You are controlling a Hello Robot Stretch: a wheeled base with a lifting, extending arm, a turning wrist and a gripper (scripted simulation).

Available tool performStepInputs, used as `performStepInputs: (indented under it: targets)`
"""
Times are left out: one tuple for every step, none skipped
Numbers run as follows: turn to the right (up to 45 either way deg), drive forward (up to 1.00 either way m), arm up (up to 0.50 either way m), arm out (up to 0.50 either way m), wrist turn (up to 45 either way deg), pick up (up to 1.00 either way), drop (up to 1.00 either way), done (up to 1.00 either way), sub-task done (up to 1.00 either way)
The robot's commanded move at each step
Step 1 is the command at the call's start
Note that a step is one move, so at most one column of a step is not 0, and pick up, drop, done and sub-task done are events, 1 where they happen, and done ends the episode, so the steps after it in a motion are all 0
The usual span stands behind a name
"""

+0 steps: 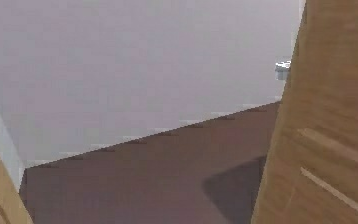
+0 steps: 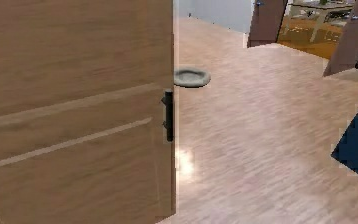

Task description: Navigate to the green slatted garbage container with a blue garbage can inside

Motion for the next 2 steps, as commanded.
performStepInputs:
  targets:
    - [0.0,0.30,0.00,0.00,0.0,0.00,0.00,0.00,0.00]
    - [6.0,0.00,0.00,0.00,0.0,0.00,0.00,0.00,0.00]
